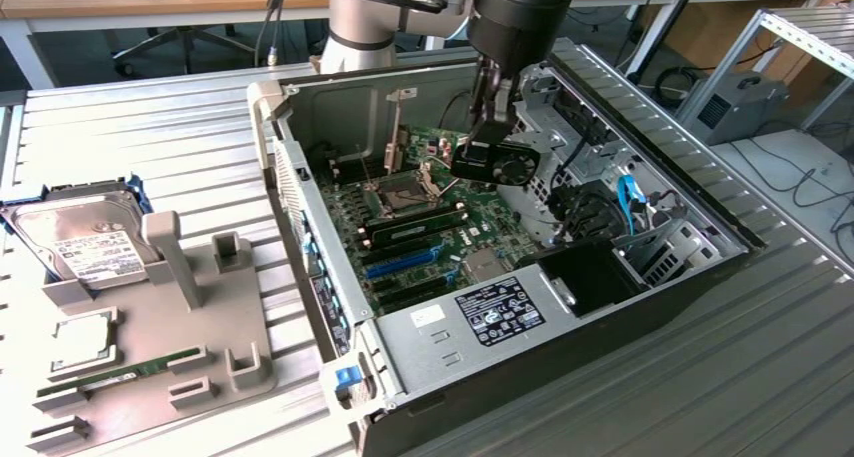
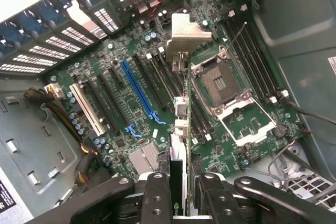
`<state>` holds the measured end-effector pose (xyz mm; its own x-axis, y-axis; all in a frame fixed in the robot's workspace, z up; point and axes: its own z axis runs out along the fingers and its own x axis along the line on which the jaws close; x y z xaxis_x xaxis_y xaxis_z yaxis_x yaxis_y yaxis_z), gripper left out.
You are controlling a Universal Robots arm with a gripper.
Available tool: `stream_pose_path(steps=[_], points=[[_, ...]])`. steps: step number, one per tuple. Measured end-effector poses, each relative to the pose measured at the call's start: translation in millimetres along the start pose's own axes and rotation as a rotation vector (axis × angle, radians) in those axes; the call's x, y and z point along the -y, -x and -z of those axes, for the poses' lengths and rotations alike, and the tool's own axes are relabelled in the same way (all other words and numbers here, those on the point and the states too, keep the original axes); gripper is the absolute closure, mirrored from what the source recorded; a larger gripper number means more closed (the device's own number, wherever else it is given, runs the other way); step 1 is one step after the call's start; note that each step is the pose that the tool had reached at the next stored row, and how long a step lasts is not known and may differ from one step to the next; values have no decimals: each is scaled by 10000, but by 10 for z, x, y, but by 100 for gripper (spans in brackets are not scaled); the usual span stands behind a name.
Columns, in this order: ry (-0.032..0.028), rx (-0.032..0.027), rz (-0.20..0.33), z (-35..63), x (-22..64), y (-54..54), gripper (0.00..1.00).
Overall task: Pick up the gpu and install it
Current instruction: 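Insert the gpu into the slot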
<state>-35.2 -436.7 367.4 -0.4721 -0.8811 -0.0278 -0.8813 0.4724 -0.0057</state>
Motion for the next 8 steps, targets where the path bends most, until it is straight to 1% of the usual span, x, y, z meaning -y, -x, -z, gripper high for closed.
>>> stream_pose_path(steps=[8], points=[[4,0,118,0,0,0,74]])
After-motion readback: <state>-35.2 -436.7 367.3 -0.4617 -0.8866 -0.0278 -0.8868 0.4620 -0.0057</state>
